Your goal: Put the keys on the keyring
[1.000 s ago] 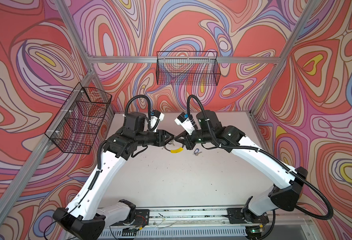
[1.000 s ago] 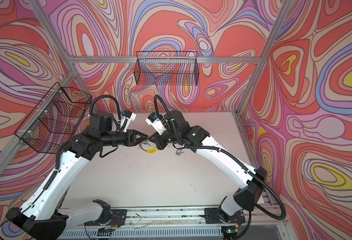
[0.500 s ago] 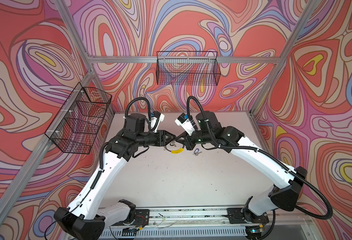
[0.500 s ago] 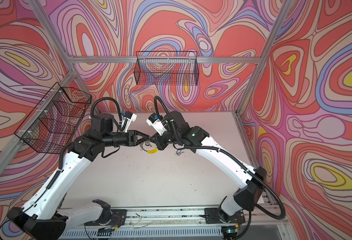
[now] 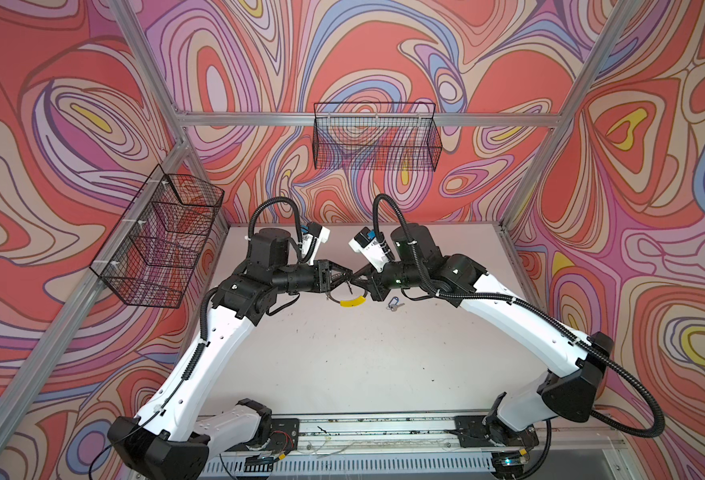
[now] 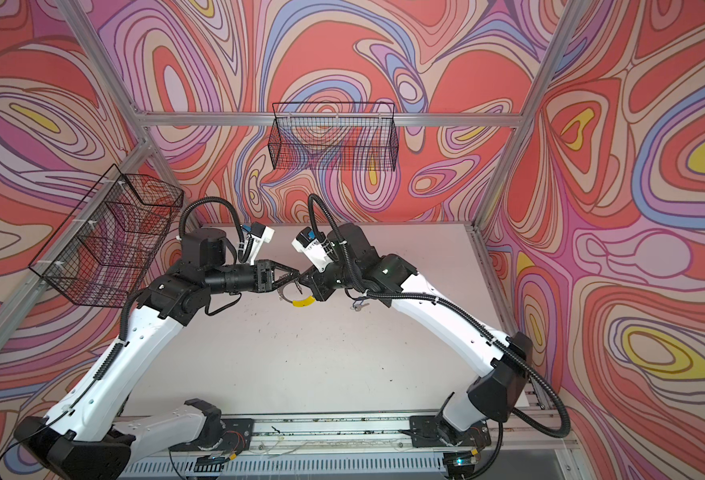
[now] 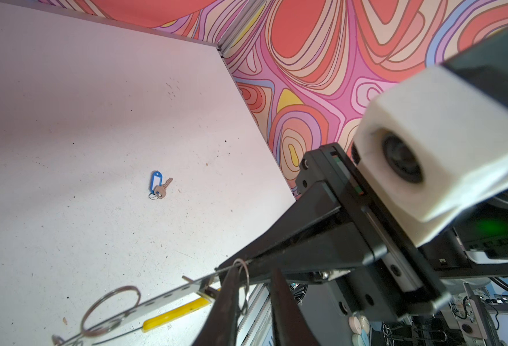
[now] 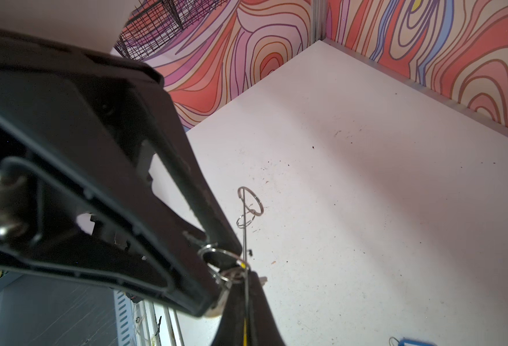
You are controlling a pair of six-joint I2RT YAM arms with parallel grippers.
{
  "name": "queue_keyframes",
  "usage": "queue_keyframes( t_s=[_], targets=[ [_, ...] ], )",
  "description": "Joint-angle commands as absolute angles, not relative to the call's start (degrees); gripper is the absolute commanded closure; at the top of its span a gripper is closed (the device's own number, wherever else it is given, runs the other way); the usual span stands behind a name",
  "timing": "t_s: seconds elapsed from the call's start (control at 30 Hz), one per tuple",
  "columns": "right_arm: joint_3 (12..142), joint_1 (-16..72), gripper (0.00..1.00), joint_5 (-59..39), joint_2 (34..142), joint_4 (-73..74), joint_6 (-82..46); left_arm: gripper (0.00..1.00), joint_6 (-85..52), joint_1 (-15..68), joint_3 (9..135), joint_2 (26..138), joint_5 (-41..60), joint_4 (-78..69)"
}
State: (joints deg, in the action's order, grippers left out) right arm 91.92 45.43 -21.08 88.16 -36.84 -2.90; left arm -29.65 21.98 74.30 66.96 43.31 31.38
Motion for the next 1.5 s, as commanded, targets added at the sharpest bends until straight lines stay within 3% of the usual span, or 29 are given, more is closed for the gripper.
queue_keyframes(
  t_s=[0.0,0.3,0.4,0.6,0.83,0.97,1.03,1.1,1.23,1.47],
  targets=[
    [91.91,45.66,1.0,-21.62,86.92,-34.54,-2.68,0.81,-30.45,21.97,74.25,67.41,45.71,29.5],
    [91.14,45.7,1.0,-22.01,86.52,-34.28,-2.65,0.89,-30.41,21.88,76.62,68.55,43.07,31.24],
    [91.06,45.65,1.0,-22.06,86.31,-34.29,-2.64,0.8,-30.63,21.88,76.9,68.49,42.97,31.18],
    [90.78,45.69,1.0,-21.88,86.2,-34.01,-2.66,0.76,-30.9,21.8,77.17,67.85,42.94,31.24],
    [90.94,45.66,1.0,-22.1,86.35,-33.93,-2.66,0.92,-31.07,21.71,77.17,67.85,41.97,31.73],
    [90.64,45.7,1.0,-22.15,86.26,-33.86,-2.68,0.95,-32.05,21.4,77.26,67.55,41.4,31.33],
    [90.53,45.7,1.0,-22.19,86.22,-33.92,-2.65,0.93,-32.81,21.16,77.0,67.28,41.61,30.75],
    [90.55,45.7,1.0,-22.2,86.13,-33.85,-2.59,0.83,-33.85,21.09,76.66,67.15,42.33,29.88],
    [90.61,45.7,1.0,-22.28,85.96,-33.53,-2.64,0.78,-35.0,21.01,76.51,67.41,44.01,29.06],
    [90.4,45.7,1.0,-22.2,85.94,-33.42,-2.49,0.79,-35.48,20.76,76.25,67.24,44.38,28.87]
  ],
)
